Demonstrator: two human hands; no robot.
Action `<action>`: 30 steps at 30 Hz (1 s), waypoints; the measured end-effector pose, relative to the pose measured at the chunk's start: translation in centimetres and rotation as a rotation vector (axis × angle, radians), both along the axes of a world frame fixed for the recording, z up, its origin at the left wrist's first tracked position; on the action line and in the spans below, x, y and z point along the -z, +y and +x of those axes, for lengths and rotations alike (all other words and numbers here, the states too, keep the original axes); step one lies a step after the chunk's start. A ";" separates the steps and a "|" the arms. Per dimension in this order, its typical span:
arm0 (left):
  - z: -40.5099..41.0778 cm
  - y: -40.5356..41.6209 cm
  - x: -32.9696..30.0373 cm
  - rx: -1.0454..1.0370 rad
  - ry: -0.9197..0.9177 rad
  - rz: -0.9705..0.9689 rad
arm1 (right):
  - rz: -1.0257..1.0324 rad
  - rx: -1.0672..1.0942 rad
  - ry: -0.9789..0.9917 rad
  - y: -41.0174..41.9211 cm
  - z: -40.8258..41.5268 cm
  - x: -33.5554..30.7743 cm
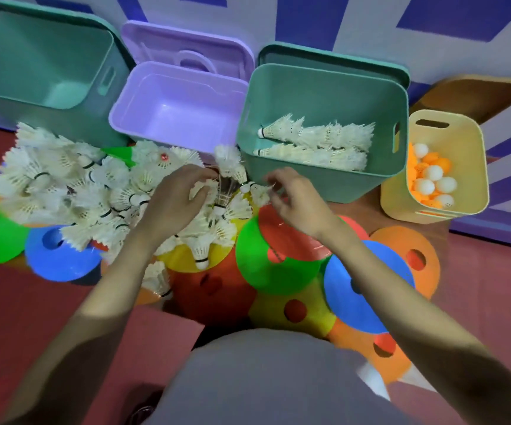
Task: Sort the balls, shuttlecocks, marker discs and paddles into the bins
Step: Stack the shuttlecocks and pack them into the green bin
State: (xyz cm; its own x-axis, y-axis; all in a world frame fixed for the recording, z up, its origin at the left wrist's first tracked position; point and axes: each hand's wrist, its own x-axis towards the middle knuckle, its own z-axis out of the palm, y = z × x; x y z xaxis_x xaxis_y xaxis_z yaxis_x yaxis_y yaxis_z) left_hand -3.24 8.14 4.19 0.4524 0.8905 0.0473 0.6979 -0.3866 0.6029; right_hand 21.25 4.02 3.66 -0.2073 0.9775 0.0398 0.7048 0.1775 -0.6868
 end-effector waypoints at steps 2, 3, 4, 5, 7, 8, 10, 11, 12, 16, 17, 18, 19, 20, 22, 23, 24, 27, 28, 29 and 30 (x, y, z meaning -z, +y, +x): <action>-1.9 -2.1 1.1 -0.088 0.001 0.016 | -0.053 -0.056 -0.049 -1.4 -2.4 1.2; -2.7 -3.1 1.5 -0.127 0.002 0.025 | -0.085 -0.085 -0.071 -2.0 -3.6 1.8; -3.5 -4.1 2.0 -0.156 0.001 0.030 | -0.118 -0.112 -0.085 -2.4 -4.7 2.5; -4.2 -4.9 2.4 -0.174 0.001 0.030 | -0.149 -0.134 -0.094 -2.8 -5.9 3.0; -5.6 -5.9 3.2 -0.194 0.011 0.019 | -0.176 -0.164 -0.107 -3.1 -7.9 3.7; -6.3 -6.2 3.6 -0.197 0.022 0.010 | -0.180 -0.160 -0.109 -3.1 -8.7 4.0; -7.4 -6.4 4.2 -0.190 0.041 -0.014 | -0.190 -0.105 -0.096 -3.0 -10.3 4.3; -7.9 -6.5 4.4 -0.186 0.047 -0.027 | -0.190 -0.063 -0.090 -2.9 -11.0 4.6; -8.2 -6.5 4.6 -0.181 0.051 -0.039 | -0.190 -0.019 -0.090 -2.6 -11.7 4.9; -9.0 -6.6 4.7 -0.155 0.041 -0.059 | -0.243 0.110 -0.029 -1.3 -13.9 5.7; -9.1 -6.5 4.7 -0.151 0.030 -0.067 | -0.245 0.126 0.000 -1.0 -14.3 5.7; -9.2 -6.5 4.7 -0.148 0.021 -0.075 | -0.240 0.143 0.035 -0.9 -14.6 5.7; -9.2 -6.4 4.7 -0.146 0.016 -0.088 | -0.228 0.161 0.071 -0.9 -14.9 5.6; -9.3 -6.3 4.7 -0.142 0.010 -0.099 | -0.206 0.179 0.102 -1.0 -15.1 5.5; -9.2 -6.0 4.7 -0.130 0.001 -0.113 | -0.138 0.197 0.150 -1.3 -15.5 5.2; -9.2 -5.8 4.6 -0.121 -0.004 -0.112 | -0.108 0.196 0.175 -1.3 -15.6 5.0; -9.2 -5.6 4.6 -0.108 -0.011 -0.107 | -0.084 0.191 0.199 -1.4 -15.6 4.8; -9.3 -5.0 4.5 -0.108 -0.034 -0.073 | -0.035 0.175 0.261 -1.5 -15.8 3.9; -9.3 -4.7 4.5 -0.118 -0.041 -0.056 | -0.014 0.176 0.277 -1.6 -15.8 3.5; -9.4 -4.5 4.6 -0.128 -0.042 -0.043 | 0.011 0.181 0.285 -1.6 -15.9 3.3; -9.5 -4.2 4.7 -0.134 -0.044 -0.032 | 0.030 0.198 0.283 -1.6 -15.9 3.2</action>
State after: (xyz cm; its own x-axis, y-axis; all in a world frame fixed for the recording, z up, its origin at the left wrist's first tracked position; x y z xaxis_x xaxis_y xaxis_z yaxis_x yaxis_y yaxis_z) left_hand -12.78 3.92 -0.46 0.3272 0.9443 0.0351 0.7145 -0.2715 0.6448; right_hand 5.34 2.44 0.45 0.0094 0.9952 0.0978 0.5096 0.0793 -0.8567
